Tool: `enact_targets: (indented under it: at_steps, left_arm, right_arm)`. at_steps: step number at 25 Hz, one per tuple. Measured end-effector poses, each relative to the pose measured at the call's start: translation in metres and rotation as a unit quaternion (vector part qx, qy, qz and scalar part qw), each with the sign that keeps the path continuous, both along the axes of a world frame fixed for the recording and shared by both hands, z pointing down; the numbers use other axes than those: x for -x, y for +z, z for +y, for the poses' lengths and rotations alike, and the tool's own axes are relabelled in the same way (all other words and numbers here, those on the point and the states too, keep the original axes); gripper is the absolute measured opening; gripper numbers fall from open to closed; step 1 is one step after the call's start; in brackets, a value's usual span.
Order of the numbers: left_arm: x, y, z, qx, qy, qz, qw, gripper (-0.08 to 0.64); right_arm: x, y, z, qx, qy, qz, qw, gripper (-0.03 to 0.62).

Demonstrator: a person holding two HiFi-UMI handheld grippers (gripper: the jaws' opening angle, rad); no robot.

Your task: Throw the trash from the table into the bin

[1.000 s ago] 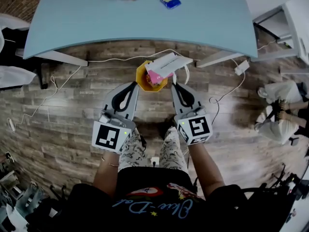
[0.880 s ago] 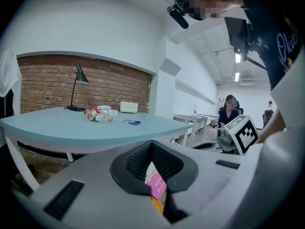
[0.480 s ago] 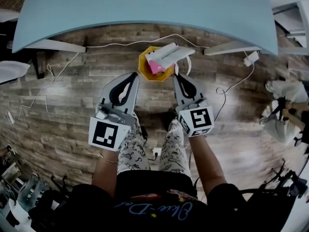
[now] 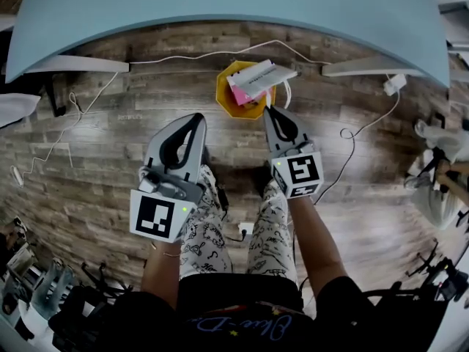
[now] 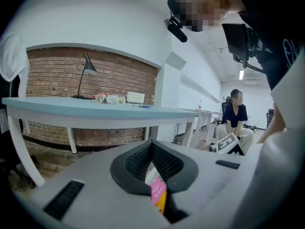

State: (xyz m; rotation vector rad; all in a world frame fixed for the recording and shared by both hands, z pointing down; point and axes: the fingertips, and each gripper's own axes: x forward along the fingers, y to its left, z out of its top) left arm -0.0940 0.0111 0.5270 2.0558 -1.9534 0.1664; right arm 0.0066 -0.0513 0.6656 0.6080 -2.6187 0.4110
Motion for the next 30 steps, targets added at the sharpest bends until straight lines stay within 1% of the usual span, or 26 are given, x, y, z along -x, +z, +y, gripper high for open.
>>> enact_targets:
  at_steps: [4,7,11,15,17,20,23,26,30]
  left_arm:
    - [0.008,0.018,0.004,0.016,-0.002,0.000,0.9999,0.008]
    - [0.009,0.026,0.002,0.015,-0.006,0.005,0.9999,0.008]
    - [0.012,0.034,0.002,0.021,-0.007,0.017,0.9996,0.008]
    - [0.016,0.037,0.010,0.030,-0.003,0.013,0.9995,0.008]
    - [0.017,0.038,0.011,0.031,-0.002,0.011,0.9995,0.008]
    - [0.018,0.038,0.013,0.030,-0.002,0.008,0.9995,0.008]
    - [0.018,0.039,0.015,0.027,-0.012,0.019,0.9994,0.008]
    - [0.019,0.039,0.016,0.026,-0.019,0.027,0.9991,0.008]
    - [0.016,0.040,0.020,0.031,-0.009,0.020,0.9993,0.008]
  right_arm:
    - [0.005,0.036,0.005,0.023,-0.004,0.022,0.999,0.012]
    - [0.003,0.057,0.004,0.039,-0.003,0.038,0.999,0.012]
    - [0.008,0.077,0.003,0.041,-0.006,0.047,0.998,0.012]
    - [0.018,0.098,0.017,0.055,-0.037,0.059,0.996,0.012]
    - [0.016,0.108,0.022,0.070,-0.040,0.070,0.994,0.012]
    - [0.019,0.118,0.025,0.073,-0.040,0.070,0.994,0.012]
    - [0.018,0.129,0.029,0.081,-0.052,0.079,0.992,0.012]
    - [0.018,0.137,0.033,0.093,-0.050,0.079,0.991,0.012]
    - [0.016,0.142,0.036,0.097,-0.054,0.089,0.990,0.012]
